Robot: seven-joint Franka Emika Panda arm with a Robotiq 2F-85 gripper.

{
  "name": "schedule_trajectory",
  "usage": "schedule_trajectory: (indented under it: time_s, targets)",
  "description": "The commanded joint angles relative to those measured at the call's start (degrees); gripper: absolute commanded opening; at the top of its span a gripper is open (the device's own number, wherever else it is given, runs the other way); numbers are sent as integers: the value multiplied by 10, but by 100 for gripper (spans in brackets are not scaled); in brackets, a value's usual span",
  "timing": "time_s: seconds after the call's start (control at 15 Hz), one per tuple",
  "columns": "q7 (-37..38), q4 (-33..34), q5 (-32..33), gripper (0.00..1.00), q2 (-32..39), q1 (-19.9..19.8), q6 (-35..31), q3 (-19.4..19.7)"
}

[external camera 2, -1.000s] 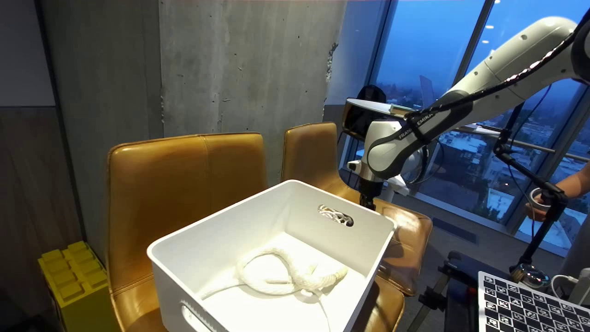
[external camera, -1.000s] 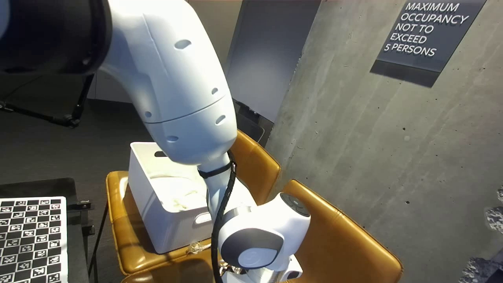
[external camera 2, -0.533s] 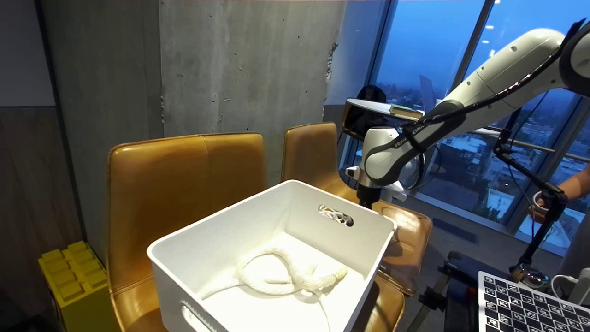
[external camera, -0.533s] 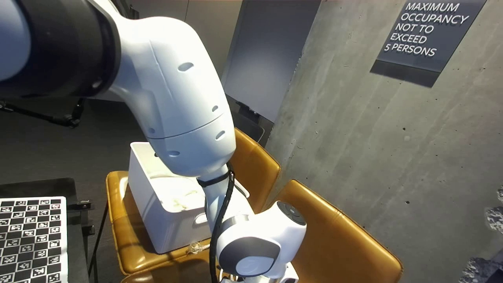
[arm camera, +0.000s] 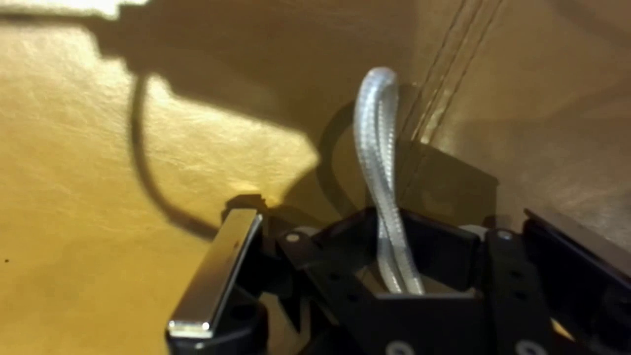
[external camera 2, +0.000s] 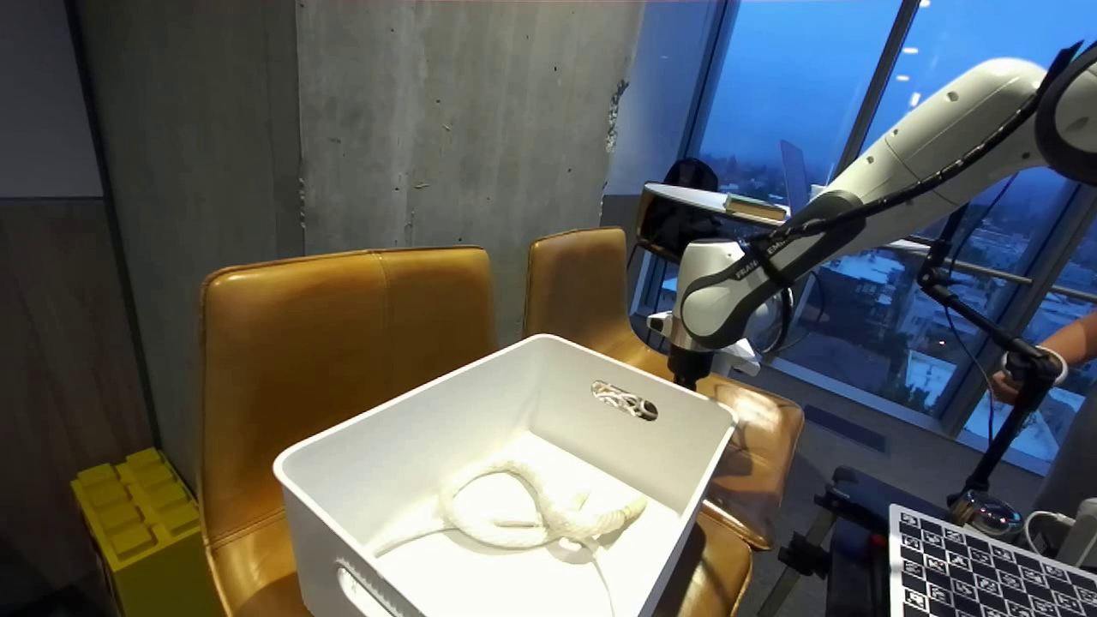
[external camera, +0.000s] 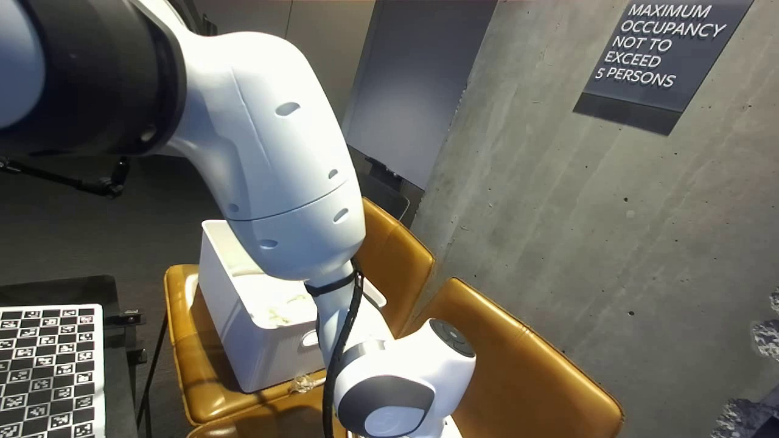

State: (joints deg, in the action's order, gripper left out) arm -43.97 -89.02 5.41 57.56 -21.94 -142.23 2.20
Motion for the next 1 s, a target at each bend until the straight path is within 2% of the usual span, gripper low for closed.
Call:
schedule_trajectory:
  time_s: [0.0,0.33,0.6,0.93]
  targets:
    - [21,-30,15,0,-15,13,-14,14]
    - [19,-128,12,0,-106,18,-36,1]
    - [10,-217,13,0,-217,35,-52,-11]
    - [6,-281,-1,0,-353,64,-36,-37]
